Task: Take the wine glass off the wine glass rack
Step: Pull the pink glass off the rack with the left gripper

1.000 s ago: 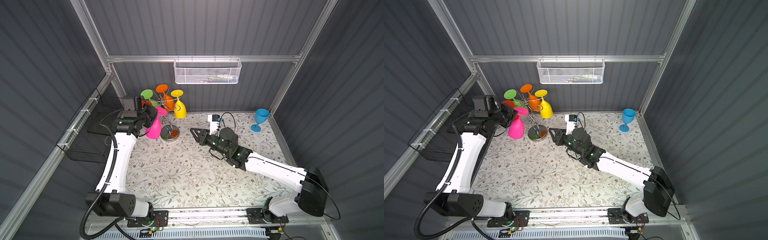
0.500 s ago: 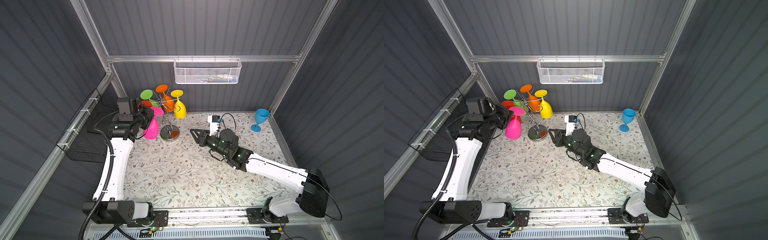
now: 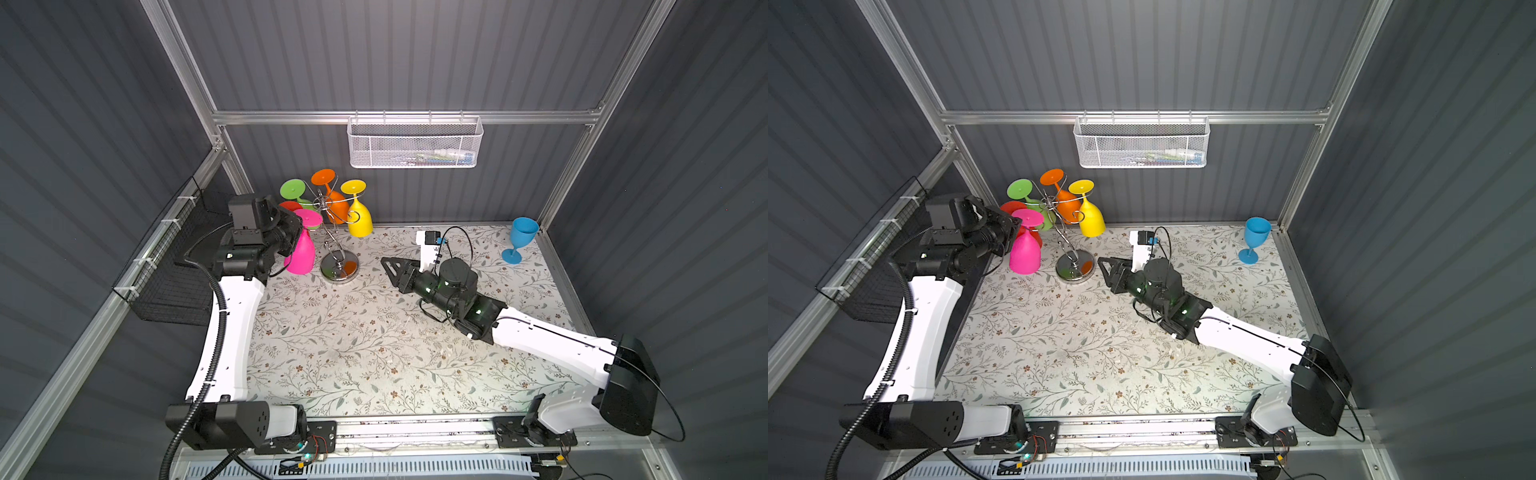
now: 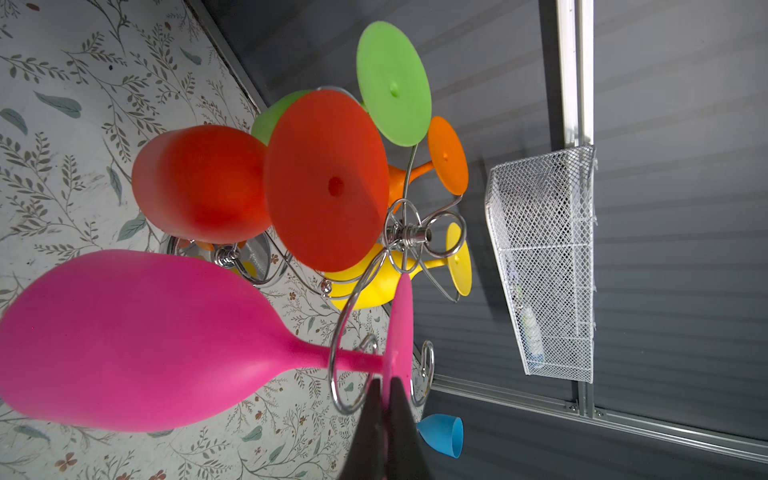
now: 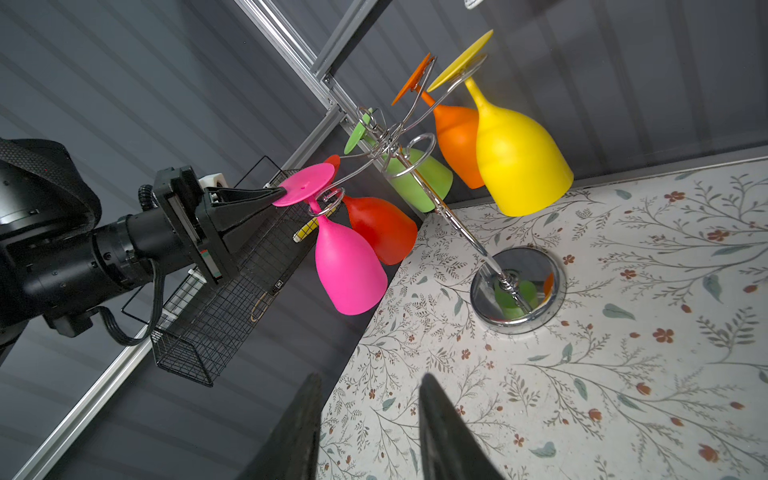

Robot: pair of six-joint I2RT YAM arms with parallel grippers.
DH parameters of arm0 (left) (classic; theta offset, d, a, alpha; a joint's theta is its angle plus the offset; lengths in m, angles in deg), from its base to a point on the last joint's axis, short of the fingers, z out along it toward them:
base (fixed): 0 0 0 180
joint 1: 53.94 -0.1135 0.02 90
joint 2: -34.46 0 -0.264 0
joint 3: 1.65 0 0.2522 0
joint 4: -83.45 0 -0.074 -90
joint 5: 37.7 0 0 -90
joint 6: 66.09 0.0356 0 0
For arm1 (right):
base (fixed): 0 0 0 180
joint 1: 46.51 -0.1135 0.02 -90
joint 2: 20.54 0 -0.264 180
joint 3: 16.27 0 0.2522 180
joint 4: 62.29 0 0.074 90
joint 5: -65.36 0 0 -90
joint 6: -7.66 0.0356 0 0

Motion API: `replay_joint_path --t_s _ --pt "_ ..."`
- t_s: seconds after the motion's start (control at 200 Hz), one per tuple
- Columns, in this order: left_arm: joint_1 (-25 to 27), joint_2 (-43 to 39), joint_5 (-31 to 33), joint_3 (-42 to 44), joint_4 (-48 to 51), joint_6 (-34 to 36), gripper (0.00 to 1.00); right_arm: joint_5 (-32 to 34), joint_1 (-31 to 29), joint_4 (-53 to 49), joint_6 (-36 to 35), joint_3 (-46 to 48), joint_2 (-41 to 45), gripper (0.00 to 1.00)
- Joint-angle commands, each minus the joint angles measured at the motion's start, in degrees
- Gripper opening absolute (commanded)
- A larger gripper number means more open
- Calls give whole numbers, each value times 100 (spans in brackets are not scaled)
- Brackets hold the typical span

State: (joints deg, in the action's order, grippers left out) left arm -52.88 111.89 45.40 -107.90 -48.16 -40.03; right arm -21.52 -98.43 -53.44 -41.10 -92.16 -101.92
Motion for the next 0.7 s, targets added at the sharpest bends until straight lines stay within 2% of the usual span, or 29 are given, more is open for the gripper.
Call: replay_joint_path --t_s 0.0,0.31,0.69 --pt "-62 8 234 22 -441 -84 0 103 -29 50 -141 60 148 40" --pt "-62 232 253 -24 -929 -33 0 182 -28 77 -212 122 219 40" --pt "-53 479 -346 117 -1619 -118 0 207 -29 112 -256 175 296 40"
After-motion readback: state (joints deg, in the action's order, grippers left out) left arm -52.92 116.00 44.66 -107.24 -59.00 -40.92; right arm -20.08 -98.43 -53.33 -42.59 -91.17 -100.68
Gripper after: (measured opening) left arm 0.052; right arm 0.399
